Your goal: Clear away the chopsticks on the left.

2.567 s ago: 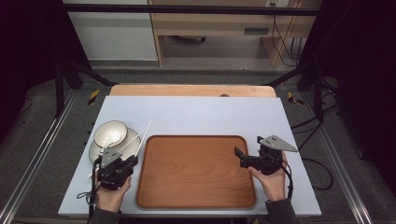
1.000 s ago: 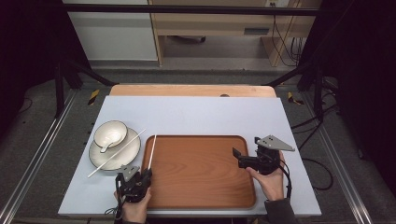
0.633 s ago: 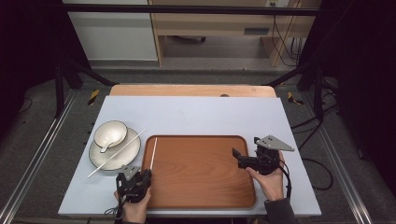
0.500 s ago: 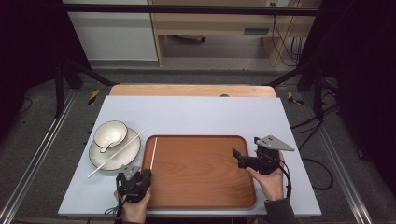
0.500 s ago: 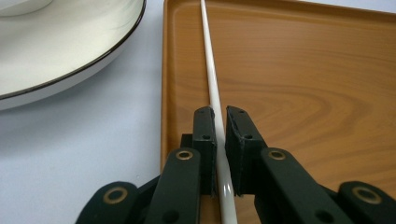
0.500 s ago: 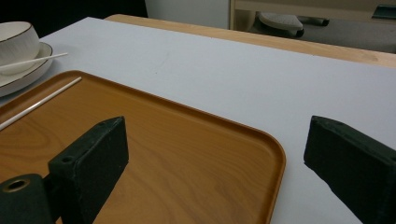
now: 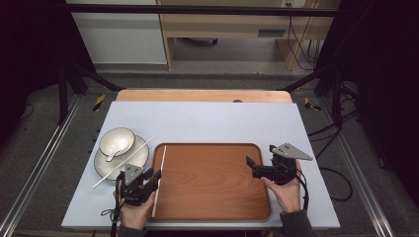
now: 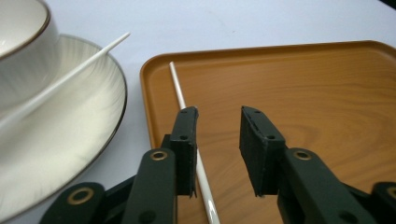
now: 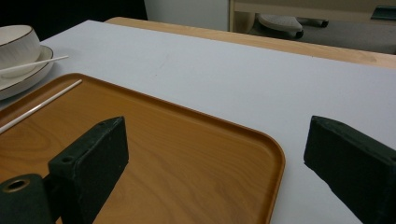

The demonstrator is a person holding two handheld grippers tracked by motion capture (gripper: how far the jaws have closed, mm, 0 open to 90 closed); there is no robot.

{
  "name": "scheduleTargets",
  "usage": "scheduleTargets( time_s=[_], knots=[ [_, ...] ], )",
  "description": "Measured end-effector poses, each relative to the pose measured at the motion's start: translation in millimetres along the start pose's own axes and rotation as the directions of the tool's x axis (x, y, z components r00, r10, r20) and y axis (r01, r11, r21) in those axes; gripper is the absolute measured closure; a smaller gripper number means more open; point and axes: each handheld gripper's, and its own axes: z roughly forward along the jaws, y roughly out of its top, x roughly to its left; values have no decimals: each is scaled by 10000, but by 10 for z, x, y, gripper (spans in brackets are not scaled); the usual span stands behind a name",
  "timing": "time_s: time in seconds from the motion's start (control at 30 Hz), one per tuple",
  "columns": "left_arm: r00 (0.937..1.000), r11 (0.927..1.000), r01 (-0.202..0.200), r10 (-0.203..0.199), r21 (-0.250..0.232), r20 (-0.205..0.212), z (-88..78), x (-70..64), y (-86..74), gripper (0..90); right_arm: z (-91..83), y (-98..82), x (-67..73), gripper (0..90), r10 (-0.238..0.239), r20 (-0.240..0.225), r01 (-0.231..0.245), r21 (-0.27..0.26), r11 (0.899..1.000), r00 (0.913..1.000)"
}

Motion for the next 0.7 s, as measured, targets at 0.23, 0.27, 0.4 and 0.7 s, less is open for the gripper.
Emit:
scheduleTargets(
  time_s=[0.23,0.27,0.4,0.7],
  knots=[
    [9876,9897,-1386,1355,347,795,-46,103,152,539,-7,1,3,65,53,-26,-53,-6,10000,10000],
    [9847,9878,-1513,1474,370,930,-61,124,165,509,-7,1,3,64,58,-20,-58,-4,10000,10000],
    [9737,9811,-1912,1855,314,1322,-117,244,153,447,-7,2,2,64,92,-43,-92,-23,10000,9999],
    [9691,9765,-2082,1983,553,1470,-184,561,4,339,3,-2,4,64,55,-24,-55,28,10000,10000]
  ],
)
